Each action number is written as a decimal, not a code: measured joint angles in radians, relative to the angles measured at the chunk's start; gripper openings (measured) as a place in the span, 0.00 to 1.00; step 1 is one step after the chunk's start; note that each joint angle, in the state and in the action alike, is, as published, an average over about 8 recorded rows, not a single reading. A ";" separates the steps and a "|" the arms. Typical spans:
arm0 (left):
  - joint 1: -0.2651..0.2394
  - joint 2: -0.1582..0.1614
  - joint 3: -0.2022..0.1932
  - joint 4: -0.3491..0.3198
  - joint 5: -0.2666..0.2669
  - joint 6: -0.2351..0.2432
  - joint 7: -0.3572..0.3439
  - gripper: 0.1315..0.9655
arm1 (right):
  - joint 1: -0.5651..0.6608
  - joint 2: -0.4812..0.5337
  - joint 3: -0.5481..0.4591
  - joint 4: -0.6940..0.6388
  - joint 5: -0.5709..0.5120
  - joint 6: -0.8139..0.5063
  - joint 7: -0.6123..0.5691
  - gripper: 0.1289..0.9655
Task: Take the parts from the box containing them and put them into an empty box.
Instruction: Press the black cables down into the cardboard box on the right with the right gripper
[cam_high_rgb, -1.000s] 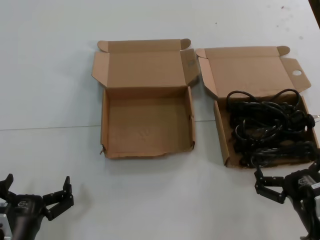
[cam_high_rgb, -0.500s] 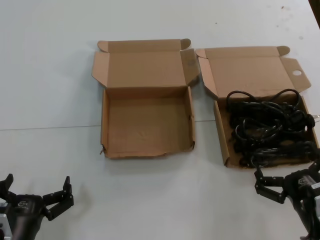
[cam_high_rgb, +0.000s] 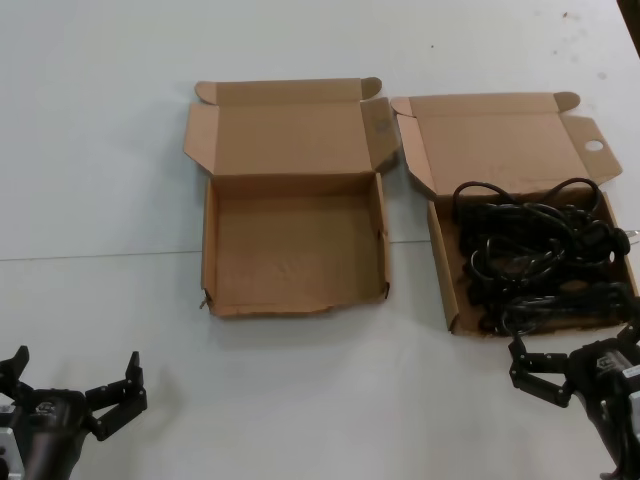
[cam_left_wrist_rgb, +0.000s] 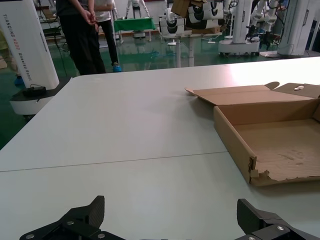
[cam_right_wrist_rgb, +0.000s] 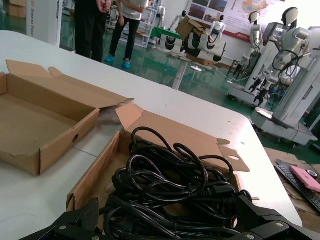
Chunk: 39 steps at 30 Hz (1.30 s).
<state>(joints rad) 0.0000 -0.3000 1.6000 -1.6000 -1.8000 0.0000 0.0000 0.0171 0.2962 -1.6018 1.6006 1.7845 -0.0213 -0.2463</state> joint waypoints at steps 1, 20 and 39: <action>0.000 0.000 0.000 0.000 0.000 0.000 0.000 0.99 | 0.000 0.000 0.000 0.000 0.000 0.000 0.000 1.00; 0.000 0.000 0.000 0.000 0.000 0.000 0.000 0.77 | -0.008 -0.018 0.012 0.011 -0.015 -0.002 0.000 1.00; 0.000 0.000 0.000 0.000 0.000 0.000 0.000 0.30 | 0.137 0.516 -0.486 0.152 0.366 0.267 0.000 1.00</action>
<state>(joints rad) 0.0000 -0.3000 1.6000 -1.6000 -1.7999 0.0000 0.0000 0.1545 0.8127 -2.0874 1.7521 2.1510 0.2460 -0.2463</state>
